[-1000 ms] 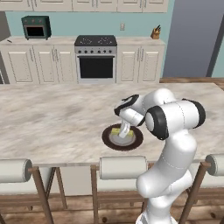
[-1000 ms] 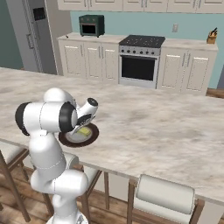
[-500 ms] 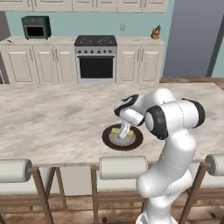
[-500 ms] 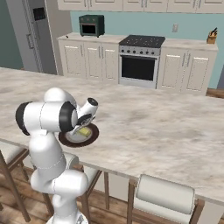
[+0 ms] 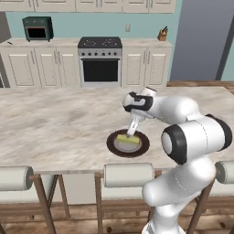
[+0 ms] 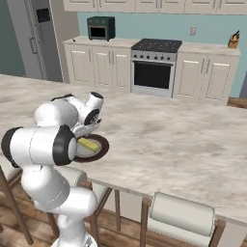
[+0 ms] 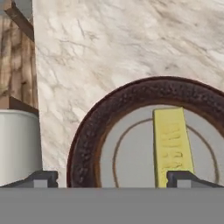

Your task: Retrieve the butter from the fridge and place it on a plate on the dining table. Then retrieve the butter knife by the fridge and place it near the plate.

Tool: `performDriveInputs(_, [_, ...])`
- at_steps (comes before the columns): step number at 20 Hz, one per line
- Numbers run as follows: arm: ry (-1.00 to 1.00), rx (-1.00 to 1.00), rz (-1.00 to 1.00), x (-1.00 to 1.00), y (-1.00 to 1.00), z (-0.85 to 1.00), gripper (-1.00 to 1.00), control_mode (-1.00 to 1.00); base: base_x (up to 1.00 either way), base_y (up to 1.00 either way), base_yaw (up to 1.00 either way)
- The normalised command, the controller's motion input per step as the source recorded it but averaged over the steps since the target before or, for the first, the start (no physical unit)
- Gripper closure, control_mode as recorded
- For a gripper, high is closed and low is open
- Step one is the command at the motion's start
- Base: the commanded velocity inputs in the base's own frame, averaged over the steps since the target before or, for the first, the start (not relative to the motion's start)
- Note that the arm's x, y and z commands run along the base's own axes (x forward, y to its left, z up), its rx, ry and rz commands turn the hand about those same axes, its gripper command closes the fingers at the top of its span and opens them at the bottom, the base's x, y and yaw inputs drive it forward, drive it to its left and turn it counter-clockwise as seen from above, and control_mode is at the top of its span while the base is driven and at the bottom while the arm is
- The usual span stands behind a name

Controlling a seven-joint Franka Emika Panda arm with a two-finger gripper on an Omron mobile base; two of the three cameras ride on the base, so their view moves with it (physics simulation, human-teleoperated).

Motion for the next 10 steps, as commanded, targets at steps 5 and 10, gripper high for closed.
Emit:
performDriveInputs(5, [0.32,-0.15,-0.15,-0.51,-0.16,0.65,-1.00,-1.00,0.00,0.00,0.00])
performDriveInputs(10, [0.27,-0.24,-0.37,-0.57,-0.30,0.30,-1.00,-1.00,0.00,0.00,0.00])
